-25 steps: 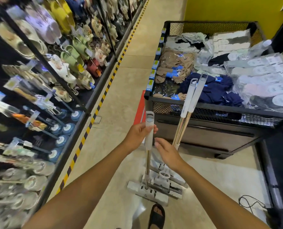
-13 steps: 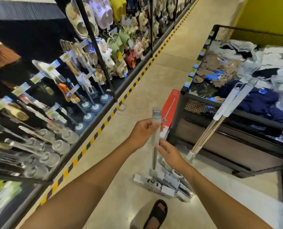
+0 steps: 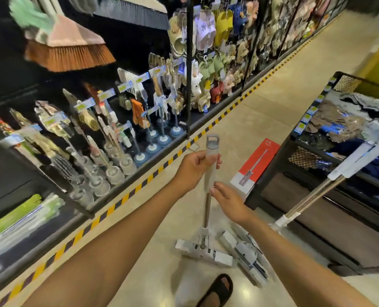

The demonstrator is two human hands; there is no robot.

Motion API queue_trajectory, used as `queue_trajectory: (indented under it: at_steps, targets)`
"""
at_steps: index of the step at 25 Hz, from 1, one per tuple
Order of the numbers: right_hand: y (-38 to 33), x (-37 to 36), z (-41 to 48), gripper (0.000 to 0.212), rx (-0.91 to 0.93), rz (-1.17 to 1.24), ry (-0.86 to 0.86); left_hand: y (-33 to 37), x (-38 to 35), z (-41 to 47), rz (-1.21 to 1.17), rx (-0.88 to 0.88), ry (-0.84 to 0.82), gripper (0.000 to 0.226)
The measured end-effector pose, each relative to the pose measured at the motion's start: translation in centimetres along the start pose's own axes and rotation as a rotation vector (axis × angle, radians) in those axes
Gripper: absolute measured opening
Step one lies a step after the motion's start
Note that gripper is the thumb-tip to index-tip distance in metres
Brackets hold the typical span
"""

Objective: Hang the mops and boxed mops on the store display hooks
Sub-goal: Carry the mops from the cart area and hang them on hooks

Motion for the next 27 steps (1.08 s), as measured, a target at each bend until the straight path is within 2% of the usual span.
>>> queue_trajectory:
  at_steps: [7,11,16,21,27]
  targets:
    - [-11.5,-14.6,0.5,0.019,0.148,-0.05,-0.124,1.9,16.2,-10.7,-0.052,-0.045,0.261,0.021]
    - [-16.8,-25.0,0.3,0.027,0.163,0.016,-0.295,3.0,25.5,-17.7,-0.051,-0.061,0.447,0.024]
    - [-24.9,-36.6,-1.1,0.027,0.212,0.041,-0.534,3.3,36.7,-27.4,-0.005,-0.077,0.703,0.023]
    - [-31.0,-50.7,-1.0,0.055,0.344,-0.032,-0.806,3.0,47.2,-37.9,-0.049,-0.064,0.986,0.027]
    - [-37.2,-65.8,-0.6,0.046,0.517,-0.012,-1.015,1.4,58.5,-46.2,-0.062,-0.025,1.222,0.03]
Point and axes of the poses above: each hand's wrist, its own z-axis towards the middle knuckle, its own x-axis out of the back of the hand, y = z × x, the point moved 6 cm from there along z, towards the middle knuckle, and after that the axes turned 6 degrees about x, right-handed, at the moved point
